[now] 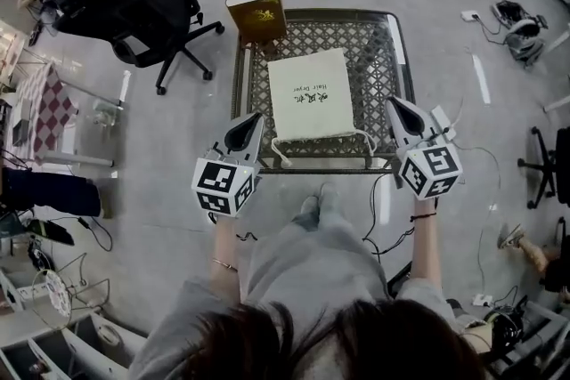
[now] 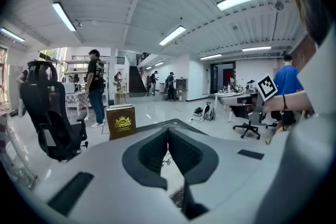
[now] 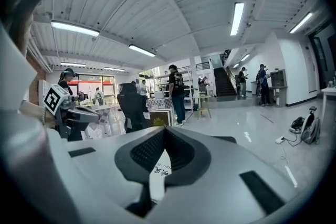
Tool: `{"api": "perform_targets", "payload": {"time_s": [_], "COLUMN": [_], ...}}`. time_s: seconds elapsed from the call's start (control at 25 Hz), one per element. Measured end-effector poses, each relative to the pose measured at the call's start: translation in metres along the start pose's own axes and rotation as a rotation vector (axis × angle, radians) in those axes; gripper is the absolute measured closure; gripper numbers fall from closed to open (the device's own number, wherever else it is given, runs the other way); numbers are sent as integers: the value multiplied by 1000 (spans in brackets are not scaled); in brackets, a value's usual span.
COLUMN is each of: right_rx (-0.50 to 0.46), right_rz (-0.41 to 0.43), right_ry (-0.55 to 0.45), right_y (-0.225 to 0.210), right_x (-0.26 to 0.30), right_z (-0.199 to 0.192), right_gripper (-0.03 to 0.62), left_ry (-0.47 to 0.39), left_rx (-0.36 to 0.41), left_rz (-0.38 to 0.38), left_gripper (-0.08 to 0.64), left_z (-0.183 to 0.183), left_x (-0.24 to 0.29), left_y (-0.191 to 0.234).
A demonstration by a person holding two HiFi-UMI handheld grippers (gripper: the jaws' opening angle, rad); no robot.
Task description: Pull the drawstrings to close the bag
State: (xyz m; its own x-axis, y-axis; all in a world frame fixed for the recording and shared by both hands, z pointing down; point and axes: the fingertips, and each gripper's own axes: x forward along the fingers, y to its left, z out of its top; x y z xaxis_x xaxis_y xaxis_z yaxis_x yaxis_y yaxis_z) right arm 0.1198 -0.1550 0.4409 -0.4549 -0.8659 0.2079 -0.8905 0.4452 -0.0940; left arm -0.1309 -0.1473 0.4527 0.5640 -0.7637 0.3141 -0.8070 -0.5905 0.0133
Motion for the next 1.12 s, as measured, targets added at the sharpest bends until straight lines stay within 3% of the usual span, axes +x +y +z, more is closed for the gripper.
{"api": "perform_targets", "payload": {"time_s": [0.36,0.68,1.12], "right_rx": [28,56,85], "right_rz": [140,241,257], "right_ry": [136,259,465], "right_y": [-26,-28,-28], "right_x": [50,69,69], "right_z": [-45,-87,-161], "right_gripper": [571,571,569], "left_ry": [124,227,437], "left_rx": [-71,-140,-160], "left_rz": [91,103,9], "left_gripper": [537,537,537], "left_z": [-42,-85,-156], "left_x": [34,43,53], "left_y": [16,16,7]}}
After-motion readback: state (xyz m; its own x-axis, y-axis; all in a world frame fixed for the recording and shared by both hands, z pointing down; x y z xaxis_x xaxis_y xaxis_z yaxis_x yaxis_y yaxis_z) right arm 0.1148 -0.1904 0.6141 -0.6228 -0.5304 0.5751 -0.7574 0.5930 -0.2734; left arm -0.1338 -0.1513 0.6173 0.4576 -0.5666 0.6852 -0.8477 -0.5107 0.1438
